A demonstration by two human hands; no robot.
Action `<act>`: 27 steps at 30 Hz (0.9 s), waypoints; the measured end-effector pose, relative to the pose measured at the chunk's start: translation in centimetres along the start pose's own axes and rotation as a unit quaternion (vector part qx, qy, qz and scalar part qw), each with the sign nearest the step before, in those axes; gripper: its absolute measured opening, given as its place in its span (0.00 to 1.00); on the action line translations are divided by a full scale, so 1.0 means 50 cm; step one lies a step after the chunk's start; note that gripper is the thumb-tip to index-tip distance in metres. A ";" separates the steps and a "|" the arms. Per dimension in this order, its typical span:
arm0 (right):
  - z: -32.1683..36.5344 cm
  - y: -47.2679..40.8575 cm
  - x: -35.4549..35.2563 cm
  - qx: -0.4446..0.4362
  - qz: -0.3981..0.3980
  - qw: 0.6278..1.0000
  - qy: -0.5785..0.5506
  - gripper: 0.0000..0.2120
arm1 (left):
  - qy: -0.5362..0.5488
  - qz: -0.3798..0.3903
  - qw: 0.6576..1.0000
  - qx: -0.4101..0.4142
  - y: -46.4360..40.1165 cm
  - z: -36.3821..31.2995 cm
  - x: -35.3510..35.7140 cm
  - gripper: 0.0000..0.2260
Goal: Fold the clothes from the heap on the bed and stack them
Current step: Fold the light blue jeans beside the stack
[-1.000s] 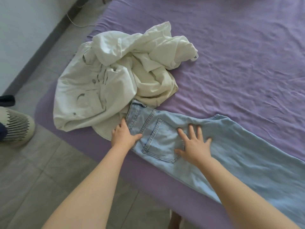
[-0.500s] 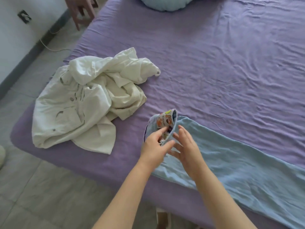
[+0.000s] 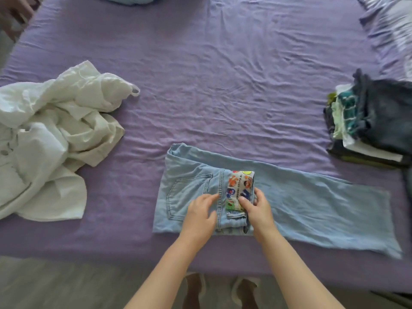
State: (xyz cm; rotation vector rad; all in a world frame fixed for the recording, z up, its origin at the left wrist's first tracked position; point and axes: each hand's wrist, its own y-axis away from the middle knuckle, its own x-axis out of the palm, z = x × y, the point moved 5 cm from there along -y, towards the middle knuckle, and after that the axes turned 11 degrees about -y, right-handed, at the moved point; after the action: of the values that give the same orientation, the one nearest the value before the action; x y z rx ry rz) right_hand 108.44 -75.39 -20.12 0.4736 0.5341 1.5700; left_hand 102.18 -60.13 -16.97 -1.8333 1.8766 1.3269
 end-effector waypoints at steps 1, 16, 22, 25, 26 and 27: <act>0.002 -0.004 -0.014 -0.006 0.003 1.000 0.006 0.14 | -0.038 0.010 0.999 0.013 -0.004 -0.004 0.015 0.22; -0.069 -0.072 -0.105 -0.081 -0.001 0.982 0.172 0.40 | -0.389 0.070 0.917 0.052 -0.093 -0.026 0.215 0.27; -0.047 -0.050 -0.125 -0.120 -0.030 0.987 0.104 0.37 | -0.371 0.031 0.925 0.073 -0.099 -0.055 0.213 0.28; -0.053 -0.051 -0.141 -0.116 -0.051 0.981 0.145 0.36 | -0.381 0.043 0.921 0.075 -0.111 -0.062 0.227 0.29; -0.054 -0.051 -0.144 -0.128 -0.064 0.969 0.202 0.36 | -0.387 0.052 0.918 0.072 -0.116 -0.061 0.234 0.30; -0.053 -0.052 -0.144 -0.148 -0.079 0.945 0.282 0.35 | -0.396 0.062 0.913 0.072 -0.120 -0.060 0.240 0.30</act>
State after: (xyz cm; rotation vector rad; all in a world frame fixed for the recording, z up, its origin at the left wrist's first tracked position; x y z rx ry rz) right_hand 109.40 -82.63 -23.66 -0.2576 0.7306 1.5891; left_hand 106.22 -69.52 -26.13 -0.8829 1.5748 1.5888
